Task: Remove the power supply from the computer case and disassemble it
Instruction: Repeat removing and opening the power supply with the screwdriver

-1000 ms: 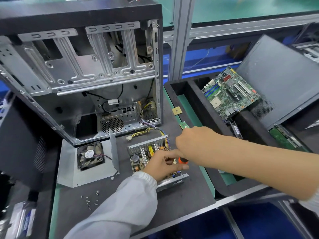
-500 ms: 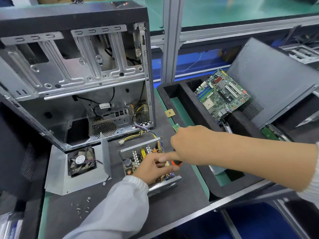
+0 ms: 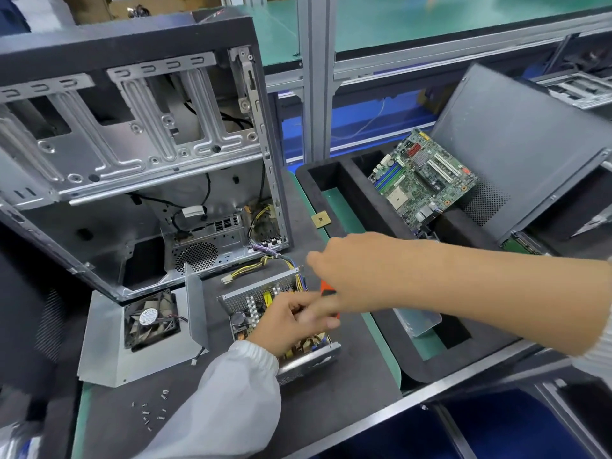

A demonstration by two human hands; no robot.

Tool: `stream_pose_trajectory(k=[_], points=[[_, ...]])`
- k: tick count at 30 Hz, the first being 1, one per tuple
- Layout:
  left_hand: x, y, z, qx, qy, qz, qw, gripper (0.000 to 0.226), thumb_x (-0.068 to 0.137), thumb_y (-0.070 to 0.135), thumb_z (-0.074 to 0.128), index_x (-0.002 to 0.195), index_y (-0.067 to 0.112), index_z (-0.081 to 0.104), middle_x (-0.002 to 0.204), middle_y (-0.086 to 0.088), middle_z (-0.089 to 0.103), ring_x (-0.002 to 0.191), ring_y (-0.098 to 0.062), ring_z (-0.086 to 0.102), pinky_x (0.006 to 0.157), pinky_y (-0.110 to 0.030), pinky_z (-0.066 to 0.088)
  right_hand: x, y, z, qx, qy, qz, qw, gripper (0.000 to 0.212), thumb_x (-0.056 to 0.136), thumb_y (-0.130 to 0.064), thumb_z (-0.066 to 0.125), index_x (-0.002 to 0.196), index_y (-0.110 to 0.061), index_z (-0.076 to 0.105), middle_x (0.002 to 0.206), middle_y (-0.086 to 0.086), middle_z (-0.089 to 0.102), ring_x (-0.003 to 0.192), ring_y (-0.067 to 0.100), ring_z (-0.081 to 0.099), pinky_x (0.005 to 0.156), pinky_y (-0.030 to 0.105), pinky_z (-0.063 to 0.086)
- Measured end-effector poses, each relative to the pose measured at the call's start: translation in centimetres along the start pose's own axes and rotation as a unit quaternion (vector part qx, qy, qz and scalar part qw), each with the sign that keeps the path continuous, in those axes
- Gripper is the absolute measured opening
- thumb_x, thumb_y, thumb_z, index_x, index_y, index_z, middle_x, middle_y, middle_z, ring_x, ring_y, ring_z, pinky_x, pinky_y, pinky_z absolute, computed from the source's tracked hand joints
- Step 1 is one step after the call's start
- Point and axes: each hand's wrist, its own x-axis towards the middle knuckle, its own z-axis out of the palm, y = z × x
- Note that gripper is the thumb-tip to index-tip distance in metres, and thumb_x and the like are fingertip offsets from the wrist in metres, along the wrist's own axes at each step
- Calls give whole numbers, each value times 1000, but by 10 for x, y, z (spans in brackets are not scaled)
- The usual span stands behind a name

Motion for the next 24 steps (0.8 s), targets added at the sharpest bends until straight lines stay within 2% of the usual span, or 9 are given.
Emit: stream_pose_trajectory(k=[2,4,8,11,13,14,16,19,24], points=[[1,0,-1,5,-4,5,1000,26,76,20,79,85,44,74,52,14,22,53,-7,20,56,-25,18,4,-2,3,-42,27,-7,999,26,100,-27,44,116,-9,55,108,12,56,95,33,60,64,34,39],[2,-1,0,6,-9,3,1000,33,77,15,79,74,47,71,52,14,19,53,-5,18,57,-29,15,6,-6,3,-53,12,-36,998,23,100,-21,43,117,-10,55,112,12,57,90,31,58,65,34,40],[1,-5,2,7,8,-32,999,24,73,21,78,61,24,57,56,11,20,54,-7,18,58,-31,17,3,-1,0,-32,-27,-100,994,37,90,-14,58,124,-18,44,119,9,39,96,28,51,63,35,37],[2,-7,1,17,20,-27,999,20,72,21,75,59,24,59,51,10,28,53,-5,24,56,-28,22,2,-1,4,14,2,-126,992,39,90,-29,61,121,-18,41,108,8,36,76,22,50,54,30,31],[0,-3,1,36,13,-2,999,19,72,27,74,68,11,65,55,-2,42,58,-16,36,59,-30,30,2,-3,3,38,46,-83,995,39,93,-41,55,119,-15,42,94,10,41,69,21,52,47,28,25],[0,-1,2,40,3,4,999,20,74,30,75,78,11,70,57,-2,50,59,-22,38,60,-33,34,3,-5,3,23,78,-54,995,34,96,-40,50,117,-13,46,93,12,47,75,25,57,48,28,27],[-1,1,2,30,12,-9,999,11,77,27,77,79,37,73,51,6,43,55,-32,32,57,-39,33,6,-8,4,-35,104,-20,994,27,101,-29,40,113,-9,54,101,10,54,92,31,61,56,29,34],[1,-2,3,12,16,-16,1000,26,77,18,78,68,39,66,54,1,23,55,-30,20,60,-40,22,8,-9,2,-59,59,-43,996,22,98,-15,42,117,-9,53,113,13,55,97,32,60,62,32,37],[1,1,5,-30,29,-58,997,41,59,41,81,82,19,55,77,-13,48,74,-26,40,69,-41,34,0,-3,-5,-33,-26,-120,992,47,88,-15,61,129,-19,37,124,11,34,88,27,49,49,29,28]])
